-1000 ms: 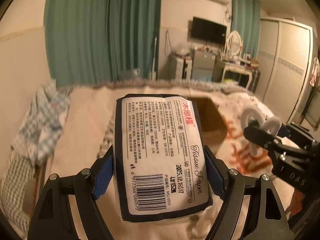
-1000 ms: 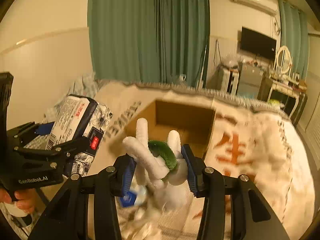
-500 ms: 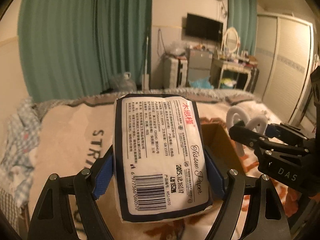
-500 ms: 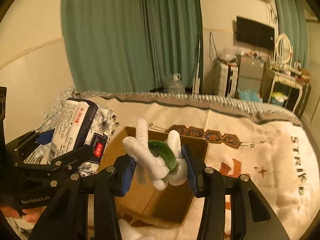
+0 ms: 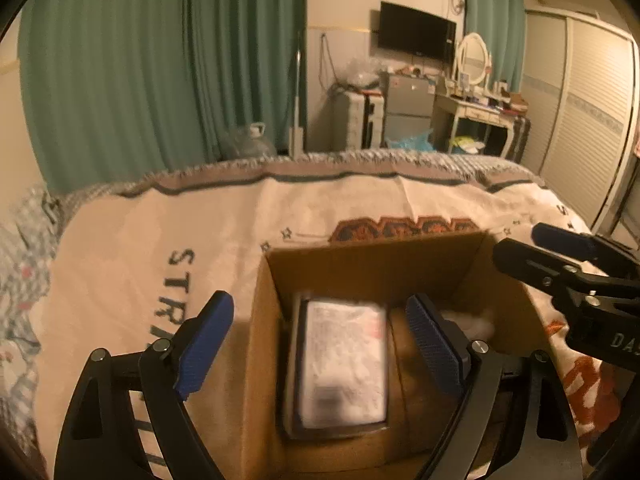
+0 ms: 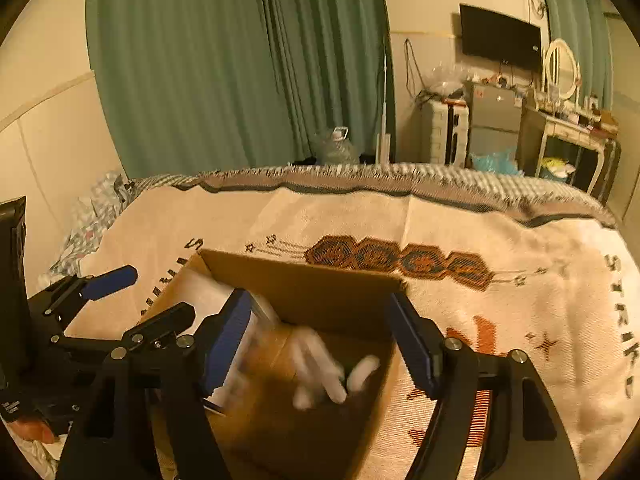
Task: Organize soft objects
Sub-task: 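Carry both items over the cardboard box and open both grippers, then grasp the white lace cloth with right while left grasps crumpled white cloth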
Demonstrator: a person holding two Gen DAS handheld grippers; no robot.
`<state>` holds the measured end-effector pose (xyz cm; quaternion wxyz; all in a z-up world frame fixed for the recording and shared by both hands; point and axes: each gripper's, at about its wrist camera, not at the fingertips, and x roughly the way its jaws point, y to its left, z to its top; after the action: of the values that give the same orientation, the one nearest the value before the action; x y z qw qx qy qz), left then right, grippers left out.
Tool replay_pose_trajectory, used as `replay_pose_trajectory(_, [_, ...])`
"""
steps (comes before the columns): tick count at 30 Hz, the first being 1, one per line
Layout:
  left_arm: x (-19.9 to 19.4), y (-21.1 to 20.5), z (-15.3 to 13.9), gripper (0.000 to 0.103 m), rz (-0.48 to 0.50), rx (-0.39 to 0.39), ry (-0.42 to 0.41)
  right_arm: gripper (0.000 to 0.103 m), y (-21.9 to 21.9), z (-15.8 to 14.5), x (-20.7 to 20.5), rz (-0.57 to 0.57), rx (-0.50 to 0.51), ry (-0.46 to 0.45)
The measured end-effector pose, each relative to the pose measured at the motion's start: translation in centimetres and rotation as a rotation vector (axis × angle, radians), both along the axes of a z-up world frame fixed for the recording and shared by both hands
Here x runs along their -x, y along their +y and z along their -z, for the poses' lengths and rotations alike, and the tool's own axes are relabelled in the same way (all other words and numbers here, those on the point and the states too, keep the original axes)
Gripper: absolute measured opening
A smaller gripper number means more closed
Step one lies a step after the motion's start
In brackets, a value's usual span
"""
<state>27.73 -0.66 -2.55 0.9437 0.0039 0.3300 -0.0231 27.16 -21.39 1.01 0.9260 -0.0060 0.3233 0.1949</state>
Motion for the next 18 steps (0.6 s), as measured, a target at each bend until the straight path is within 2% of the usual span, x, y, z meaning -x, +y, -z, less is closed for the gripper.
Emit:
replay_pose_trajectory(4, [2.3, 0.0, -3.2, 0.089, -0.001, 0.010, -0.048, 0.073, -0.9, -3.6, 2.9, 0.014, -0.004, -0.047])
replay_pose_trajectory(11, [10.8, 0.0, -11.5, 0.090, -0.001, -0.016, -0.200, 0.079, -2.5, -12.5, 12.3, 0.068, 0.083, -0.134])
replay_pose_trajectory(13, [13.6, -0.1, -13.5, 0.095, -0.005, -0.015, -0.242, 0.089, -2.9, -14.2, 14.9, 0.074, 0.098, -0.150])
replay_pose_trajectory(18, [19.3, 0.6, -16.2, 0.096, -0.013, 0.024, -0.281, 0.100, -3.7, -17.0, 21.8, 0.053, 0.105, -0.180])
